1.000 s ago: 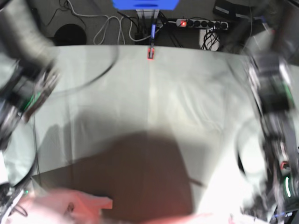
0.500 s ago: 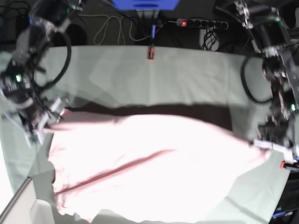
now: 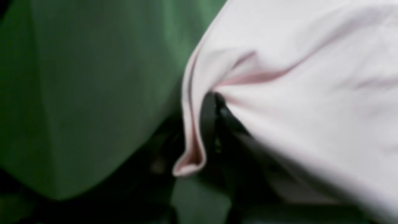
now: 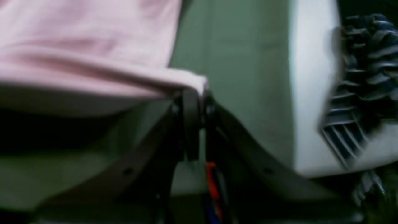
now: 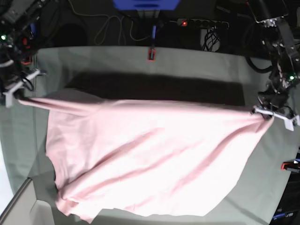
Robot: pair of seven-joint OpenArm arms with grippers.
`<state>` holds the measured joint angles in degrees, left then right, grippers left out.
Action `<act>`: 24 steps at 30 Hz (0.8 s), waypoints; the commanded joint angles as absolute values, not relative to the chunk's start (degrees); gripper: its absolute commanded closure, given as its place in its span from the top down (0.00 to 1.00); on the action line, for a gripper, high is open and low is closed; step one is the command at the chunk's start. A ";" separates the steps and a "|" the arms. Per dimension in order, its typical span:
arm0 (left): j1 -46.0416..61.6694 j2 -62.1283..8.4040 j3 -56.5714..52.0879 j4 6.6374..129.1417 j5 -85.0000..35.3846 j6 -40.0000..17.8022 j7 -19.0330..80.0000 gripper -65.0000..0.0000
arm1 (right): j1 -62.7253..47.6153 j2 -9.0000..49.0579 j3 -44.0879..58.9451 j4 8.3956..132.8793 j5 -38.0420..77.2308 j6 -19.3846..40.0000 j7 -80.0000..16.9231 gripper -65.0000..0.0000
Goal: Layout the t-shirt on the table in an organized manner, then fold the t-shirt properly
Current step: 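Lift the pink shirt with both grippers and swing it across the table, then lower the held shirt edge onto the table with both grippers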
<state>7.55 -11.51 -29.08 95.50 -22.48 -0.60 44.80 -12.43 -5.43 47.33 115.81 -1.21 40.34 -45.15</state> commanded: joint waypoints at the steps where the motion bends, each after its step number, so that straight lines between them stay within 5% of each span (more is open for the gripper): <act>1: 8.13 -12.44 -30.55 97.63 -22.02 -0.31 43.30 0.00 | -12.62 -4.88 48.40 116.79 -1.01 40.00 -43.74 0.00; 15: 15.43 -9.27 -32.13 99.56 -22.02 -0.31 43.30 0.00 | -18.15 -8.31 57.98 116.62 -0.92 40.00 -43.56 0.00; 24: 18.33 -9.10 -36.53 98.07 -22.02 -0.31 42.33 0.00 | -20.18 -8.75 52.97 114.86 -6.73 40.00 -43.82 0.00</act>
<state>18.26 -8.12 -36.01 97.25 -22.63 -1.08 44.16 -19.86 -9.26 52.51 114.24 -5.76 40.47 -44.21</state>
